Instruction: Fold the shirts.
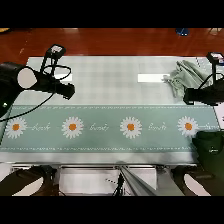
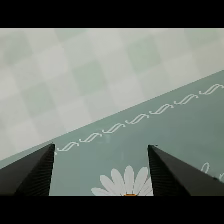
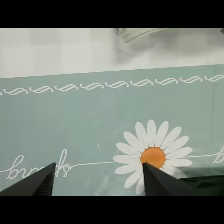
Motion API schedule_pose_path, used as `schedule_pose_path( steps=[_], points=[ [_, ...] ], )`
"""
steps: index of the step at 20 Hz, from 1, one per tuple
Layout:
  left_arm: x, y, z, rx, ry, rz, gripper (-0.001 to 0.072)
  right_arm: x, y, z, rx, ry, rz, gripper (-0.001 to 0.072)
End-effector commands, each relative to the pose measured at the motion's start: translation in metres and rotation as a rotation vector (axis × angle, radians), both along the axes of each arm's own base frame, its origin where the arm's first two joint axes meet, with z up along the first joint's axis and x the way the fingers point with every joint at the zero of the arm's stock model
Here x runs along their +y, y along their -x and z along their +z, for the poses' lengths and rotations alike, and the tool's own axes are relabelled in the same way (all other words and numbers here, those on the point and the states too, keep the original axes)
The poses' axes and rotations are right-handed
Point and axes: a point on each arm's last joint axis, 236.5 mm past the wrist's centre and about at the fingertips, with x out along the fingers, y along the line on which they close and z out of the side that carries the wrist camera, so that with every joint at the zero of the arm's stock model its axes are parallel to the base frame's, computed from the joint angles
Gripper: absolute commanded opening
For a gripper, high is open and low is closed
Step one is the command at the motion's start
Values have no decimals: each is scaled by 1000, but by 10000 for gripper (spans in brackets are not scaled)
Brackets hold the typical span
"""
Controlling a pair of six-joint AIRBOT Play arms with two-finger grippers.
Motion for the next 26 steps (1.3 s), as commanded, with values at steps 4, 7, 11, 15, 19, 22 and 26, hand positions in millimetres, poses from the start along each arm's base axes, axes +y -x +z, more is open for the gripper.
schedule_pose_path(
  steps=[4,7,11,15,19,22,26],
  points=[
    [0,0,0,0,0,0,720,0,0,0,0,-1,1,608],
    [0,0,0,0,0,0,720,0,0,0,0,0,1,608],
    [0,0,0,0,0,0,720,0,0,0,0,-1,1,608],
    [0,0,0,0,0,0,720,0,0,0,0,-1,1,608],
    [-1,-3,2,-13,4,-1,720,1,-15,6,-67,-2,6,608],
    [-3,-8,4,-36,13,-1,720,2,-34,15,-154,-4,14,608],
    [-4,-10,1,-35,13,0,720,2,-63,32,-298,4,27,608]
  ],
)
